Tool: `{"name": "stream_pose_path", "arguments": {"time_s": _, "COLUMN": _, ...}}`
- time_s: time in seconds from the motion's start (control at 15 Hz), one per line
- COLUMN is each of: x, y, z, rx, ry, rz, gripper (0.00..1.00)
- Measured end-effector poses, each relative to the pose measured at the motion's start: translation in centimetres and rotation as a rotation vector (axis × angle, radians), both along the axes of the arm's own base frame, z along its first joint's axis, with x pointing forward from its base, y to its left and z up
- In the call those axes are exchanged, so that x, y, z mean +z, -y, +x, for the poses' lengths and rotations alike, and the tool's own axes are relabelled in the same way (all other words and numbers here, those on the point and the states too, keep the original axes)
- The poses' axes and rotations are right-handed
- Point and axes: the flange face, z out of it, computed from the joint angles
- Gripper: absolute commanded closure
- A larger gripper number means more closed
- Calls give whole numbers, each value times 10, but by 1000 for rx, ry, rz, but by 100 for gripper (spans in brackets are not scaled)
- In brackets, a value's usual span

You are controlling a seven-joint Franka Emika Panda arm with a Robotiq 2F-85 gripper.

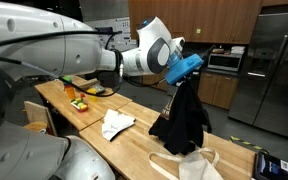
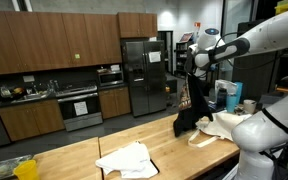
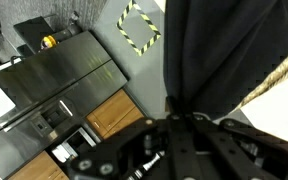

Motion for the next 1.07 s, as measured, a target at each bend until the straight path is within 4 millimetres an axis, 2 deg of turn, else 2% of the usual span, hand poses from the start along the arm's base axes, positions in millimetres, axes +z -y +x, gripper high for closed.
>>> {"name": "stream_pose_path", "arguments": {"time_s": 0.2, "x": -10, "y": 4, "z": 0, "rx": -12, "ry": -23, "rz": 19, "gripper": 99}}
{"name": "stream_pose_path", "arguments": {"time_s": 0.33, "x": -23, "y": 18, "z": -4, "rx": -78, "ry": -61, "rz": 51, "gripper": 99}}
{"name": "stream_pose_path", "arguments": {"time_s": 0.53, "x": -52, "y": 68, "z": -25, "rx": -244, "ry": -136, "rz": 87, "gripper": 99}}
{"name": "stream_pose_path", "arguments": {"time_s": 0.87, "x": -105, "y": 170, "z": -91, "rx": -531, "ry": -219, "rz": 150, "gripper": 99}}
{"name": "stream_pose_path", "arguments": {"time_s": 0.93, "x": -115, "y": 183, "z": -101, "rx": -587, "ry": -233, "rz": 164, "gripper": 99}}
{"name": "stream_pose_path", "arguments": {"time_s": 1.07, "x": -138, "y": 196, "z": -107, "rx": -685, "ry": -283, "rz": 202, "gripper": 99}}
